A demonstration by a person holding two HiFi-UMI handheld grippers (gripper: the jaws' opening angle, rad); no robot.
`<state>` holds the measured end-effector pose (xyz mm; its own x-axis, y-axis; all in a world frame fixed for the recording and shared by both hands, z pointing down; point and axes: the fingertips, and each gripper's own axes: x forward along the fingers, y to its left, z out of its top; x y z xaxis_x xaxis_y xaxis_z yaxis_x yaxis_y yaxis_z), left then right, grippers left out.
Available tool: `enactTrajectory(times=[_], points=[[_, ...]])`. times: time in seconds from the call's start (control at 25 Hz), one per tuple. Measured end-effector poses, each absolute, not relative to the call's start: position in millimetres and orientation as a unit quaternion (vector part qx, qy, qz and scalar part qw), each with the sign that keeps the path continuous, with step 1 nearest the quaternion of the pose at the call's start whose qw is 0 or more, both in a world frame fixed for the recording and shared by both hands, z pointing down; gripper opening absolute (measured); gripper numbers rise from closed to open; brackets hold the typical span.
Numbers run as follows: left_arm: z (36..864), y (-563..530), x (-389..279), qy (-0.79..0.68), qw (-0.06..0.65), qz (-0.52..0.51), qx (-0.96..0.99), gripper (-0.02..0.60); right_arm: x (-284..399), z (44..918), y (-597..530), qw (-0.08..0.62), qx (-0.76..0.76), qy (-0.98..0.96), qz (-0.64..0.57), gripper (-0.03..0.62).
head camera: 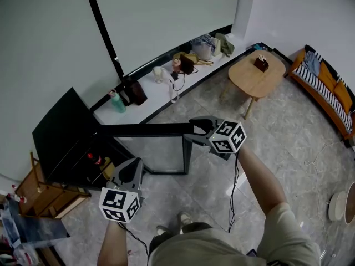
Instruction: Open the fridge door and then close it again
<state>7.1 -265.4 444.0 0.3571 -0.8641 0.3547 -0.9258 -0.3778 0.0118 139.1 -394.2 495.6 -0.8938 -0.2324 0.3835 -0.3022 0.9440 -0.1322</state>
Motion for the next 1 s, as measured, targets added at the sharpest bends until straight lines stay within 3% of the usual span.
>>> enactTrajectory(times=[1.0], points=[[451,-201,-8,-0.576,0.103,0.152,0.797,0.008,132,497,-302,0.192,0.094,-0.971,0.103,0.204]])
